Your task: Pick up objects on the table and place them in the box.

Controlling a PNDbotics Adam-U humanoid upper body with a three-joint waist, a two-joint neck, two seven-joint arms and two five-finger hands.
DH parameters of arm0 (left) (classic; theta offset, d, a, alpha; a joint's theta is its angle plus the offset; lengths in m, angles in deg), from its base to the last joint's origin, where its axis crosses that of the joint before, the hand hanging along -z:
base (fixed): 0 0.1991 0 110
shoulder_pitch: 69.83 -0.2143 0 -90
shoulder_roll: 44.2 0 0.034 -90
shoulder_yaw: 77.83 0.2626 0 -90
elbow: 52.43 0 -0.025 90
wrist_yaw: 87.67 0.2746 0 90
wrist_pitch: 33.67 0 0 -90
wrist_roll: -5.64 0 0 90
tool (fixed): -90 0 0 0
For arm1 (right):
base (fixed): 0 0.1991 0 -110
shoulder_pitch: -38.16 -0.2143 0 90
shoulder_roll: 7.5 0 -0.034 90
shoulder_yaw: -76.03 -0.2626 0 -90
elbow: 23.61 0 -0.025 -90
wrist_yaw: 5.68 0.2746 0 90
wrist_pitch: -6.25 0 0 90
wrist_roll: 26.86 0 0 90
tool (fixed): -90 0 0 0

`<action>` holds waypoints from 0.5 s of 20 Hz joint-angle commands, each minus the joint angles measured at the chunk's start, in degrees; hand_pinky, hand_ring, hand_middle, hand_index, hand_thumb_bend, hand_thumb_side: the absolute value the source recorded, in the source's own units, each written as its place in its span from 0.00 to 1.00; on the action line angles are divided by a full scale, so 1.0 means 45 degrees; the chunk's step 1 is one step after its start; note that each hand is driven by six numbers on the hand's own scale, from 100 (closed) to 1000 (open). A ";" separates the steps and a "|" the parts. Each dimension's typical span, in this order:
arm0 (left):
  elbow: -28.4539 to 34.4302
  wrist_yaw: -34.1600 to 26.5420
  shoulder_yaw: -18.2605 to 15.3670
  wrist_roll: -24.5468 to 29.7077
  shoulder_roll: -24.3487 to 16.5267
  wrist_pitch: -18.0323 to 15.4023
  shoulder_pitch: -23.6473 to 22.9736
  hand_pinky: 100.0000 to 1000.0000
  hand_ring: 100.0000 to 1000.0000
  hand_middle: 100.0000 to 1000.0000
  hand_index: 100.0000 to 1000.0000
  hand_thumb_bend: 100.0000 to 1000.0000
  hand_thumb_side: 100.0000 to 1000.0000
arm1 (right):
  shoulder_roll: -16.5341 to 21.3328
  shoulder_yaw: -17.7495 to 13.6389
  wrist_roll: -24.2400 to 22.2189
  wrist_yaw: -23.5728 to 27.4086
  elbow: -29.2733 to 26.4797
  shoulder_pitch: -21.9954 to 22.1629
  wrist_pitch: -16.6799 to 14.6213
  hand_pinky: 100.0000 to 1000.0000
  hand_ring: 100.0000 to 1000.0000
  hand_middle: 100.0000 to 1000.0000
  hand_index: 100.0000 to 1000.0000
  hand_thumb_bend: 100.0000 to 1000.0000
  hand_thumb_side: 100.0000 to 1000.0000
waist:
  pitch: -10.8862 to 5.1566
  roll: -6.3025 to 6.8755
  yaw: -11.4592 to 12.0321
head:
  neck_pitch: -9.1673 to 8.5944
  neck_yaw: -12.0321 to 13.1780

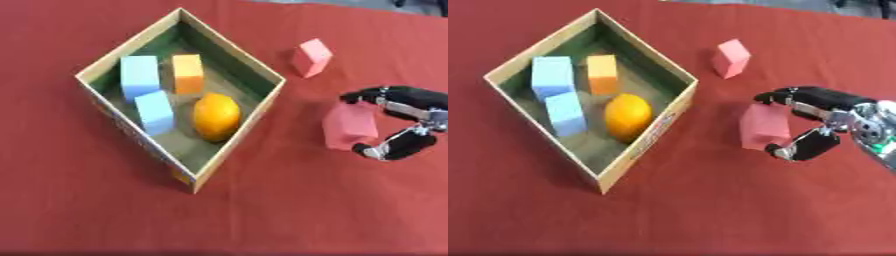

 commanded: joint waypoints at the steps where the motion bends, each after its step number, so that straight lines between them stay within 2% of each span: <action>1: 0.0193 -0.0058 -0.0013 0.0041 -0.0207 0.0008 0.0110 0.92 0.90 0.78 0.89 0.11 0.77 | 0.0198 -0.0093 0.0287 0.0177 0.0068 -0.0192 0.0218 0.91 0.93 0.58 0.87 0.09 0.09 | -0.0101 0.0089 -0.0006 | -0.0104 -0.0051; 4: 0.0193 -0.0070 0.0007 0.0060 -0.0199 0.0041 0.0105 0.92 0.90 0.78 0.88 0.11 0.77 | 0.0143 -0.0017 0.0576 0.0341 0.0217 -0.0325 0.0402 0.88 0.89 0.52 0.81 0.11 0.10 | -0.0102 0.0093 -0.0005 | -0.0109 -0.0054; 5: 0.0193 -0.0075 0.0008 0.0060 -0.0193 0.0043 0.0107 0.92 0.90 0.78 0.88 0.11 0.77 | 0.0106 0.0007 0.0700 0.0388 0.0273 -0.0386 0.0471 0.86 0.86 0.48 0.77 0.08 0.12 | -0.0101 0.0097 -0.0001 | -0.0104 -0.0061; 6: 0.0193 -0.0079 0.0006 0.0054 -0.0187 0.0047 0.0109 0.92 0.90 0.78 0.88 0.11 0.77 | 0.0070 0.0034 0.0848 0.0457 0.0322 -0.0439 0.0547 0.86 0.85 0.47 0.76 0.10 0.10 | -0.0099 0.0101 0.0002 | -0.0096 -0.0068; 8: 0.0193 -0.0089 0.0004 0.0044 -0.0178 0.0058 0.0111 0.92 0.90 0.78 0.88 0.11 0.77 | 0.0012 0.0056 0.1228 0.0593 0.0361 -0.0523 0.0678 0.82 0.76 0.35 0.63 0.08 0.11 | -0.0097 0.0105 0.0005 | -0.0080 -0.0079; 10: 0.0193 -0.0090 0.0017 0.0058 -0.0178 0.0066 0.0110 0.92 0.90 0.78 0.88 0.11 0.77 | -0.0011 0.0079 0.1530 0.0744 0.0332 -0.0528 0.0712 0.80 0.72 0.31 0.59 0.07 0.11 | -0.0100 0.0102 0.0000 | -0.0063 -0.0072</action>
